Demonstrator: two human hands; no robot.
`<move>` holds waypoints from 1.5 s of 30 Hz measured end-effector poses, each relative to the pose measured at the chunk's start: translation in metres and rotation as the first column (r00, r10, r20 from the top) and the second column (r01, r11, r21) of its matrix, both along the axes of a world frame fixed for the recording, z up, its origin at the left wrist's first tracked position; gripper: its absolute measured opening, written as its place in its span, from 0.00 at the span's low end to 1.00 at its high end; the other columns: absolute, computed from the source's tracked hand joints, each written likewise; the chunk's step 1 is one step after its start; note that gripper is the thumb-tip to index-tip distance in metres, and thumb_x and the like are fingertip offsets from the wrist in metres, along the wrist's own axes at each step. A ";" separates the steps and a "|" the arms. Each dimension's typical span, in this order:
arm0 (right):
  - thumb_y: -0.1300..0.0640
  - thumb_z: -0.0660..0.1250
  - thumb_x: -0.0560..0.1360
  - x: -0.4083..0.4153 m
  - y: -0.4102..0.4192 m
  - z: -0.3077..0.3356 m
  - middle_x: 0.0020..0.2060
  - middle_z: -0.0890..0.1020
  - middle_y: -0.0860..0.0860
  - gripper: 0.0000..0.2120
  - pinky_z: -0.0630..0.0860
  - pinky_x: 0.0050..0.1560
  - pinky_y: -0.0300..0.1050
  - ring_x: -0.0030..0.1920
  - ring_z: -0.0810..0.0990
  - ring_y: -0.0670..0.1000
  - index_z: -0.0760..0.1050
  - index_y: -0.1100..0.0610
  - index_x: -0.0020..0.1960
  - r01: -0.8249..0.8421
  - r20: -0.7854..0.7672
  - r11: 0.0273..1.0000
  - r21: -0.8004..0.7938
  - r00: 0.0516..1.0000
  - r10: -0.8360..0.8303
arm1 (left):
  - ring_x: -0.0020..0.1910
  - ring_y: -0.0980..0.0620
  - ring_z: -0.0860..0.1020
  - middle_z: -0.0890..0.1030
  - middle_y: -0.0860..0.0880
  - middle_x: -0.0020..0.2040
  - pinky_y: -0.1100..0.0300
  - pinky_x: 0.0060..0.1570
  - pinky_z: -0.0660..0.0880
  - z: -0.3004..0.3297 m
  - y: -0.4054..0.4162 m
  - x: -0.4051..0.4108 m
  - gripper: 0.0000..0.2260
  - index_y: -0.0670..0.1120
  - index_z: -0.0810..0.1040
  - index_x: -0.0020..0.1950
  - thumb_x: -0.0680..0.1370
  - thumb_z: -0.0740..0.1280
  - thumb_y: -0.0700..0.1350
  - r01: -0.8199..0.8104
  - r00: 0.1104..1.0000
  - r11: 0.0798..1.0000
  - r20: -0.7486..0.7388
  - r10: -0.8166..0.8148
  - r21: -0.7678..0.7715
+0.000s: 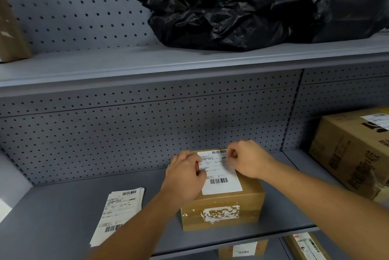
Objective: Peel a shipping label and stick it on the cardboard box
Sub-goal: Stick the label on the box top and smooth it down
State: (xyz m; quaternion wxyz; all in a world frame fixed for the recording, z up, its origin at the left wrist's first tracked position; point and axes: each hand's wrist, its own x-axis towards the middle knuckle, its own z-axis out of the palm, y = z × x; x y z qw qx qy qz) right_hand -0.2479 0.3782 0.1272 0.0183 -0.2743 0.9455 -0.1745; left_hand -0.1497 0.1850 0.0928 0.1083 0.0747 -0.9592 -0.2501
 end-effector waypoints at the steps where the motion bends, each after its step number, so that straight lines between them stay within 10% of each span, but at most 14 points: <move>1: 0.54 0.65 0.78 0.000 0.000 -0.003 0.47 0.84 0.50 0.09 0.80 0.49 0.50 0.47 0.82 0.52 0.83 0.52 0.52 -0.055 -0.029 0.998 -0.018 0.998 0.054 | 0.68 0.51 0.70 0.74 0.54 0.68 0.51 0.71 0.68 0.001 0.001 -0.005 0.16 0.51 0.77 0.68 0.80 0.65 0.50 0.034 0.999 0.999 -0.003 -0.034 -0.004; 16: 0.61 0.59 0.81 -0.026 -0.008 -0.029 0.71 0.75 0.49 0.22 0.67 0.71 0.47 0.69 0.70 0.54 0.73 0.54 0.75 -0.275 -0.016 0.958 0.083 0.961 0.277 | 0.66 0.49 0.75 0.78 0.53 0.68 0.50 0.66 0.72 -0.004 0.012 -0.051 0.20 0.53 0.77 0.70 0.82 0.57 0.39 0.152 0.988 0.966 0.059 -0.143 -0.208; 35: 0.60 0.56 0.81 -0.024 0.011 -0.022 0.64 0.79 0.53 0.19 0.75 0.65 0.49 0.65 0.73 0.55 0.79 0.57 0.66 -0.135 -0.174 0.975 0.177 0.971 0.166 | 0.65 0.48 0.75 0.79 0.50 0.65 0.54 0.65 0.74 0.000 -0.021 -0.038 0.16 0.48 0.79 0.68 0.85 0.57 0.48 0.087 0.996 0.961 0.038 -0.079 -0.263; 45: 0.55 0.59 0.83 -0.015 0.008 -0.032 0.64 0.81 0.45 0.17 0.70 0.70 0.49 0.64 0.75 0.48 0.79 0.48 0.68 -0.435 -0.104 0.899 0.051 0.893 0.438 | 0.69 0.53 0.72 0.77 0.56 0.70 0.55 0.73 0.63 -0.002 0.001 -0.033 0.16 0.55 0.78 0.70 0.83 0.62 0.50 0.237 0.972 0.958 0.053 -0.231 -0.163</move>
